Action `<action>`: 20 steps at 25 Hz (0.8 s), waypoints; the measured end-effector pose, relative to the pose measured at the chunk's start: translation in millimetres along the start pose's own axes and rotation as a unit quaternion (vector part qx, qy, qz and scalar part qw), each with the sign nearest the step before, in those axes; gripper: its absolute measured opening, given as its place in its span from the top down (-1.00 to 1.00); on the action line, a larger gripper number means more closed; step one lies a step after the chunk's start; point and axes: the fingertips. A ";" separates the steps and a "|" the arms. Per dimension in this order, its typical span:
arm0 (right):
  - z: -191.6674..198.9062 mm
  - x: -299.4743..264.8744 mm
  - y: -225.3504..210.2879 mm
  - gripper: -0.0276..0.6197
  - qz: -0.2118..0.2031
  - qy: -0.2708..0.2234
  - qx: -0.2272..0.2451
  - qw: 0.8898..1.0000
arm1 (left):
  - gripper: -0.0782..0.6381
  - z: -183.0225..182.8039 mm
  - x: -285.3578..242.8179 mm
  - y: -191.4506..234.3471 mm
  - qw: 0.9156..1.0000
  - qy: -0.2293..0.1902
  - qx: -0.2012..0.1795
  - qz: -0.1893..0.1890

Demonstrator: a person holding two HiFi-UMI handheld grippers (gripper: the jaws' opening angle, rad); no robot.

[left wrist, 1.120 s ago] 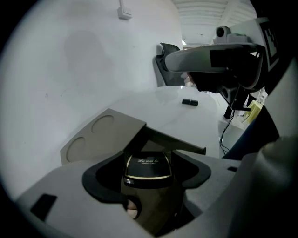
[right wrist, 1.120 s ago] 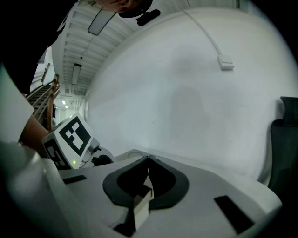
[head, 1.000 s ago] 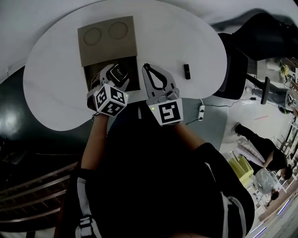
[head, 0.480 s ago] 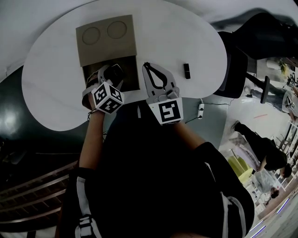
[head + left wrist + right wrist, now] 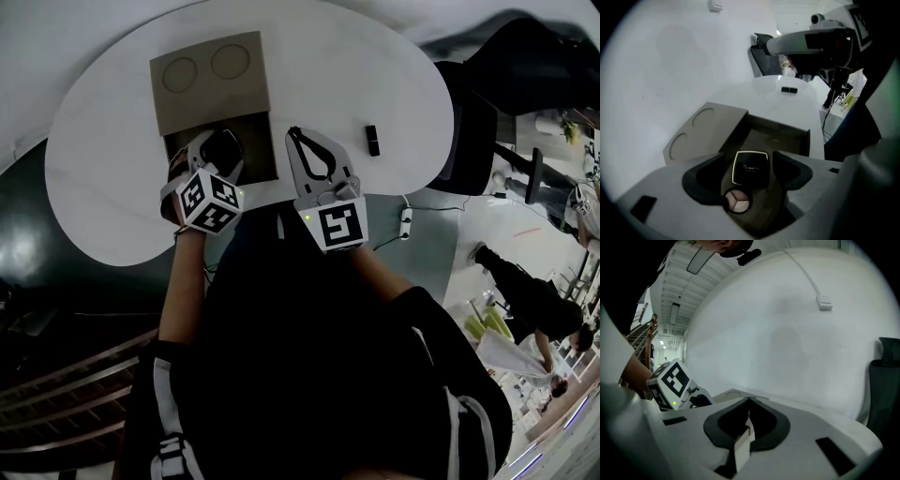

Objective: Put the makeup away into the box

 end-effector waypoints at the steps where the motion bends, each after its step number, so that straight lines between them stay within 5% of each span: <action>1: 0.2 1.9 -0.6 0.84 0.001 -0.001 0.000 1.000 | -0.11 -6.5 4.6 -0.3 1.000 -0.014 0.008 0.001; 3: 0.2 5.9 -1.8 0.84 0.005 -0.003 0.000 1.000 | 0.00 -22.2 15.5 -0.1 0.998 -0.049 0.027 0.002; 8: -2.5 19.7 -6.3 0.84 0.016 -0.010 0.001 1.000 | 0.69 -71.0 51.1 4.8 0.987 -0.152 0.049 -0.026; 20: -11.0 66.6 -39.0 0.84 0.076 -0.026 -0.005 0.997 | 0.76 -173.5 126.9 -15.3 0.939 -0.340 0.044 -0.038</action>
Point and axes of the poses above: the fingertips, and each gripper's own axes: x backward along the fingers, y to its left, z out of its underside, and after that the axes turned 8 degrees about x, right-handed
